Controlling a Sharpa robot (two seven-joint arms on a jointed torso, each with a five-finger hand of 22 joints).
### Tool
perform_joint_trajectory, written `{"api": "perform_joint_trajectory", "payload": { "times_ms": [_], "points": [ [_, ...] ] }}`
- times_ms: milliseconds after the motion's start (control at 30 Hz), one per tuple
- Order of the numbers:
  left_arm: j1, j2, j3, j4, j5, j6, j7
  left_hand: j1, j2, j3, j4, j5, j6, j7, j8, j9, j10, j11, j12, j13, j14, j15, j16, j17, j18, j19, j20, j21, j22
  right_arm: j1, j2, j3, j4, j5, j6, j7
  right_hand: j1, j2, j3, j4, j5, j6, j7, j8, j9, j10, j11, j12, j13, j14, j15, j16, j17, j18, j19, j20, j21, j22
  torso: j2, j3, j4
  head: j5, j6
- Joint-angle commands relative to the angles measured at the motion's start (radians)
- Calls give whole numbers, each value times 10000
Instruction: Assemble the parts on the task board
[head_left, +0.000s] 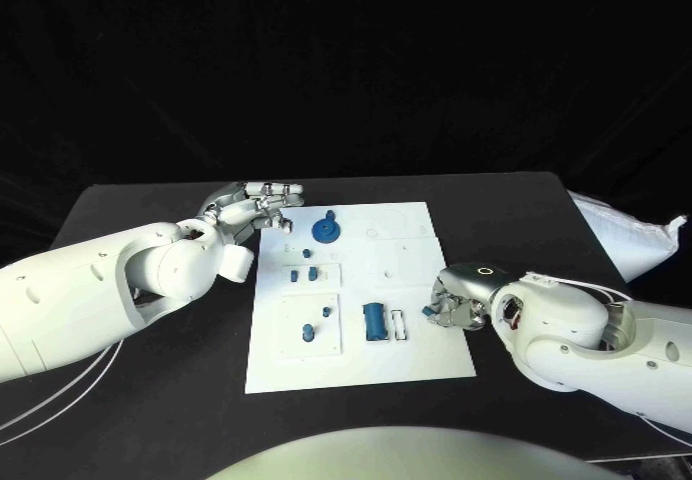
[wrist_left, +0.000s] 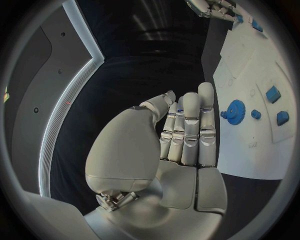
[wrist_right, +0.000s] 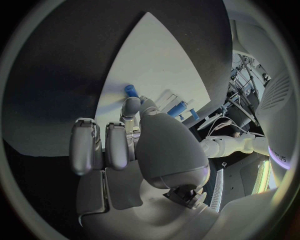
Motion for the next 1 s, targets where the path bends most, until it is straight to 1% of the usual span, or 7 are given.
{"api": "perform_joint_trajectory", "payload": {
  "times_ms": [33,200,433,733,800,900,1000],
  "points": [
    [2,18,6,22,40,177,37,-43,92,-46,21,39,-19,27,29,-7,-88,3,7,-4,-72,16,7,-12,110,53,33,-42,-12,-72,-27,-66,99,1854,-1068,160,27,-197,295,20,108,102,4,39,79,57,23,61,39,579,-91,52,39,-128,97,-8,53,25,3,-9,14,26,3],
    [2,20,6,34,40,170,32,-45,106,-61,7,41,-31,28,39,-7,-114,3,43,-6,-83,18,18,-41,111,55,36,-57,-30,-46,-14,-63,189,2868,-1727,404,-25,-469,778,113,297,106,26,-7,67,-15,37,-170,-93,549,-82,-39,-78,-126,81,-4,44,12,3,-5,-11,55,-2],
    [3,14,6,50,40,158,26,-45,106,-61,7,41,-31,28,39,-7,-114,3,43,-6,-83,18,18,-41,111,55,36,-57,-30,-36,91,-61,195,3430,-2019,511,-134,-708,1192,202,292,27,84,-115,33,-197,83,-844,-552,515,-50,-176,-255,-127,85,20,49,24,2,-7,-10,51,-13],
    [3,24,5,50,40,166,28,-45,106,-61,7,41,-31,28,39,-7,-114,3,43,-6,-83,18,18,-41,111,55,36,-57,-30,-39,373,-62,76,3645,-1980,467,-325,-872,1392,304,232,81,91,-134,35,-115,93,-793,-528,532,-39,-151,-215,-134,109,35,71,64,7,4,8,68,-17],
    [3,25,5,47,40,165,27,-45,106,-61,7,41,-31,28,39,-7,-114,3,43,-6,-83,18,18,-41,111,55,36,-57,-30,-41,430,-62,43,3662,-1937,434,-427,-926,1426,349,216,125,84,-125,43,-56,88,-712,-476,541,-40,-131,-189,-139,127,37,86,92,3,8,-7,82,-17],
    [3,26,5,48,40,167,29,-45,106,-61,7,41,-31,28,39,-7,-114,3,43,-6,-83,18,18,-41,111,55,36,-57,-30,-44,523,-62,-14,3678,-1858,347,-656,-1024,1402,413,408,187,77,-117,56,25,85,-621,-416,551,-41,-114,-168,-145,146,38,104,122,2,-3,-12,80,-18],
    [3,29,5,52,40,175,26,-45,106,-61,7,41,-31,28,39,-7,-114,3,43,-6,-83,18,18,-41,111,55,36,-57,-30,-48,609,-63,-65,3684,-1784,259,-824,-1047,1377,437,467,235,68,-109,66,88,79,-518,-343,556,-46,-105,-156,-153,169,35,125,160,7,2,-12,86,-19]
  ]
}}
